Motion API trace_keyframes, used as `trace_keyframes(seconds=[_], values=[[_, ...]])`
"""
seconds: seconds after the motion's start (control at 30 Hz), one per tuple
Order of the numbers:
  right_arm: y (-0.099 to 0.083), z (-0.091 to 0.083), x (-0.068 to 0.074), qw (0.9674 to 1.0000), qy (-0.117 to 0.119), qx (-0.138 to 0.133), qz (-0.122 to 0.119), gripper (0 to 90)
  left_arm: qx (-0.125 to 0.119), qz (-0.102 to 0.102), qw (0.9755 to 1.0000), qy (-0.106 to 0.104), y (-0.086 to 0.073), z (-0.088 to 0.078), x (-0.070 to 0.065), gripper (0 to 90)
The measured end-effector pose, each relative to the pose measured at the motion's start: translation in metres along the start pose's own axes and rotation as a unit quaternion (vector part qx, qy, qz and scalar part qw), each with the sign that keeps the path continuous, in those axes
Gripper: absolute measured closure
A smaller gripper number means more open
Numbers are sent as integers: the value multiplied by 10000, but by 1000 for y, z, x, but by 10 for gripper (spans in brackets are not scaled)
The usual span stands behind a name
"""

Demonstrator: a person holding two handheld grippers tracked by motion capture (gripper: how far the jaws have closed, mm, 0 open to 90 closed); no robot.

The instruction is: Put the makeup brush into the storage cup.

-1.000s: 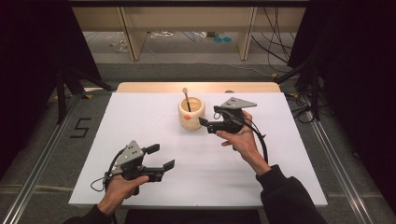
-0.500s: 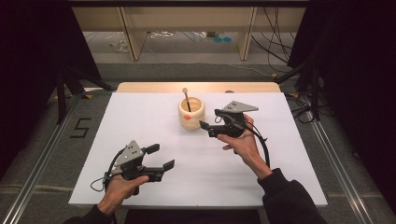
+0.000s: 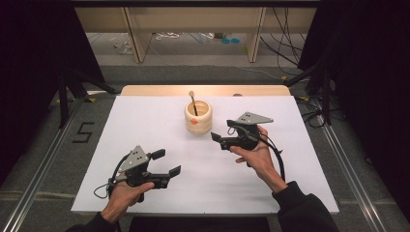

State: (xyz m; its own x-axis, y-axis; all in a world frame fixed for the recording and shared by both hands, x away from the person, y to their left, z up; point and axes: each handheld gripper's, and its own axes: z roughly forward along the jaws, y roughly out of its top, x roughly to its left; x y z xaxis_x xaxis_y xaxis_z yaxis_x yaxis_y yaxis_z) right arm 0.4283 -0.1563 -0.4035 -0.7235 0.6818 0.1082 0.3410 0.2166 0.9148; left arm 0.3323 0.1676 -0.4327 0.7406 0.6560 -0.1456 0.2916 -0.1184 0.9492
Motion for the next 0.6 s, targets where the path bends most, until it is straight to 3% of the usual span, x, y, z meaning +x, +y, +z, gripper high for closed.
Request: trace_keyframes(seconds=[0.1, 0.6], values=[[-2, -4, 1, 10000, 26, 17, -2, 202, 2, -64, 10000, 18, 0, 0, -1, 158], [-17, -22, 5, 9999, 112, -81, 26, 175, 6, 3, 10000, -2, 0, 0, 0, 159]])
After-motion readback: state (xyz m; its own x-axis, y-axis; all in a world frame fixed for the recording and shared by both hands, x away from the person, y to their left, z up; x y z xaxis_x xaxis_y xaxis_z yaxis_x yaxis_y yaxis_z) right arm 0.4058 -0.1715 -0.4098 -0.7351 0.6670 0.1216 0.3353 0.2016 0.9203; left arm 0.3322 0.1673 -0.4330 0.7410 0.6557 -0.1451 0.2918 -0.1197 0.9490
